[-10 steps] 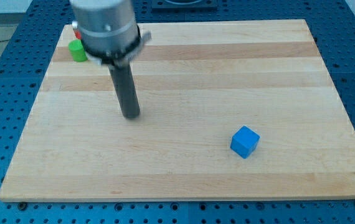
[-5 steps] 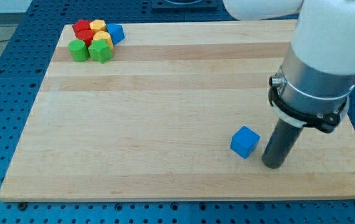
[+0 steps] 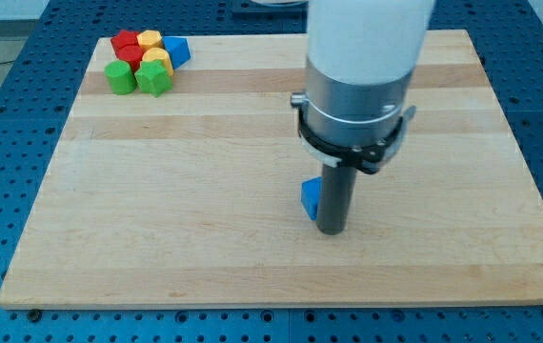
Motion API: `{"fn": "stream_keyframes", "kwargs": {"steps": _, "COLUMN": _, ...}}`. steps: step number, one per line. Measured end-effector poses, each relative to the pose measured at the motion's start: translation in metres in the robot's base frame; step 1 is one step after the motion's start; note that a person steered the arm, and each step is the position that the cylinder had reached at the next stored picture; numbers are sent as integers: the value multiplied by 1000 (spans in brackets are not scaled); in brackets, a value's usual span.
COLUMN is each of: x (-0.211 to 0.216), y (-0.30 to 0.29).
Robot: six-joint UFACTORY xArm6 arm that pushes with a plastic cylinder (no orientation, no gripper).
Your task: Place the blue cube below the blue triangle
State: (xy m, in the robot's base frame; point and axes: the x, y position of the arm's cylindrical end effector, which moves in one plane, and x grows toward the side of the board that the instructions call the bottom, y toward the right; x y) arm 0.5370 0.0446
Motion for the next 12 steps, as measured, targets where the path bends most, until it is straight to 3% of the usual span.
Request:
{"fn": "stream_keyframes", "kwargs": {"steps": 2, "x": -35, "y": -4}}
{"fn": "stream_keyframes", "kwargs": {"steps": 4, "x": -59, "y": -47}}
{"fn": "stream_keyframes", "kwargs": {"steps": 8, "x": -85, "y": -20}}
{"fn": "stream_keyframes", "kwargs": {"steps": 10, "x": -138, "y": -50}}
{"fn": "stream_keyframes", "kwargs": {"steps": 12, "x": -168, "y": -43}}
